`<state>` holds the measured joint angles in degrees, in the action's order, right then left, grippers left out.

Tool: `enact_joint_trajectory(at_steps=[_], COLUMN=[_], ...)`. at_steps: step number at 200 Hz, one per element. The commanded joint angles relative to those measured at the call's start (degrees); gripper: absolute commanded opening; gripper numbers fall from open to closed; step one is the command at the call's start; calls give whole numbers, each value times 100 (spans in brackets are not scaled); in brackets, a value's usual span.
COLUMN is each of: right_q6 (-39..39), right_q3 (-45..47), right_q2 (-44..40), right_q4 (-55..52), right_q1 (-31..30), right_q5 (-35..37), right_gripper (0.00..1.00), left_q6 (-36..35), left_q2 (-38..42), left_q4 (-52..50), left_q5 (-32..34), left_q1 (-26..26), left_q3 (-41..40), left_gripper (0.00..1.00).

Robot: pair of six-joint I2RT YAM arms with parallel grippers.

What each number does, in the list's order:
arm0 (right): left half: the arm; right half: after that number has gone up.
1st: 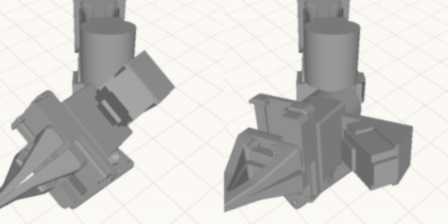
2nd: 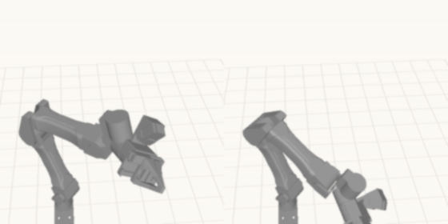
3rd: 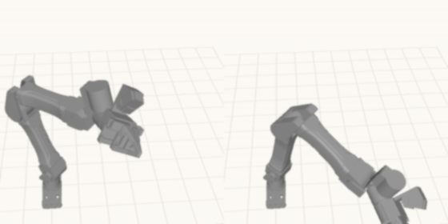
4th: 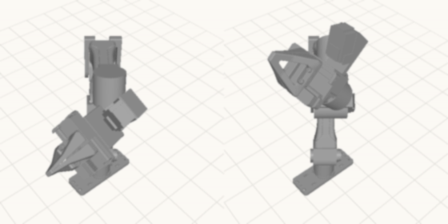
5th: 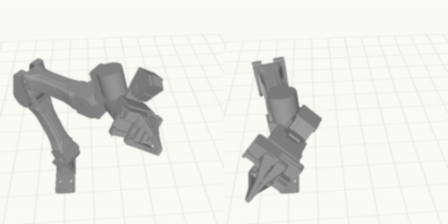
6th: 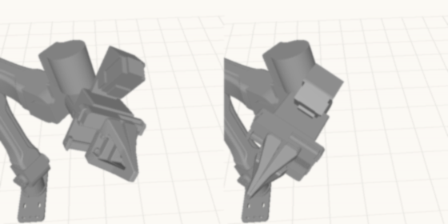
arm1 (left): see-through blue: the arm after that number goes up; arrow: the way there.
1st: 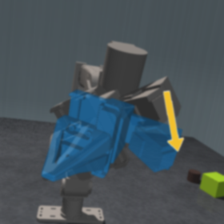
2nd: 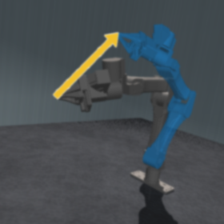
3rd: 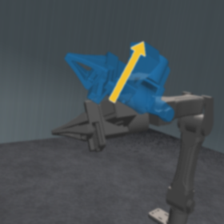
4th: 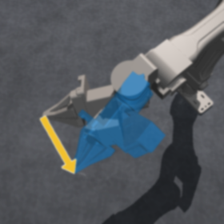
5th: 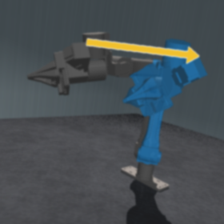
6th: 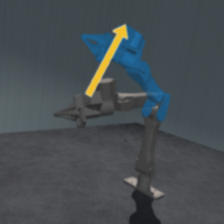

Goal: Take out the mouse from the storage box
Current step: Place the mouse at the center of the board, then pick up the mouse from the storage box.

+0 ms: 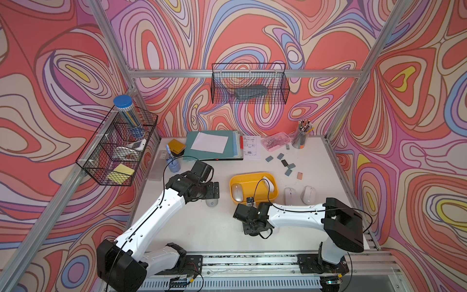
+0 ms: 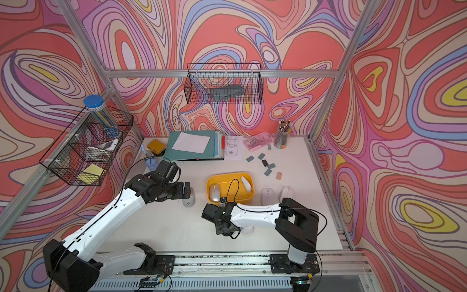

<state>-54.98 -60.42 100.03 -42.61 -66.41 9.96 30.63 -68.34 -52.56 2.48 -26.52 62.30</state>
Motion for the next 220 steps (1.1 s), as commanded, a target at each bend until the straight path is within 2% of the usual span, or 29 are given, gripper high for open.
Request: enact_joint_trajectory(at_steps=[1,13,30,54,82,100,127,154,178,220], right_q6=[-74,-76,-105,-123,-68,163,949,1860,2625,3182], right_q3=[-186,-221,-317,-429,-842,-1209,-1754,-1742,-1971,-2217], right_q2=[237,343,394,182,-541,-906,-836,-737,-412,202], right_q4=[-194,-197,-288,-459,-1046,-1486,-1938,-1240,-905,-361], right_q1=[-12,-12,-11,-34,-100,-80,505,1368,1817,2493], right_q5=[237,222,164,152,551,1187,1817,1664,1704,1232], right_gripper=[56,61,79,89,87,86,86,86,86,86], left_q6=[-3,0,7,17,15,13,8,17,13,0], left_q2=[75,75,57,6,-7,21,66,75,57,35], left_q4=[26,35,46,52,52,53,66,58,48,26], left_q5=[-37,-42,-55,-123,-143,-117,-112,-90,-81,-46], left_q1=[40,42,41,41,40,41,42,38,40,39], left_q3=[56,55,58,63,64,68,63,42,41,63], left_gripper=[96,96,96,96,96,96,96,96,96,96])
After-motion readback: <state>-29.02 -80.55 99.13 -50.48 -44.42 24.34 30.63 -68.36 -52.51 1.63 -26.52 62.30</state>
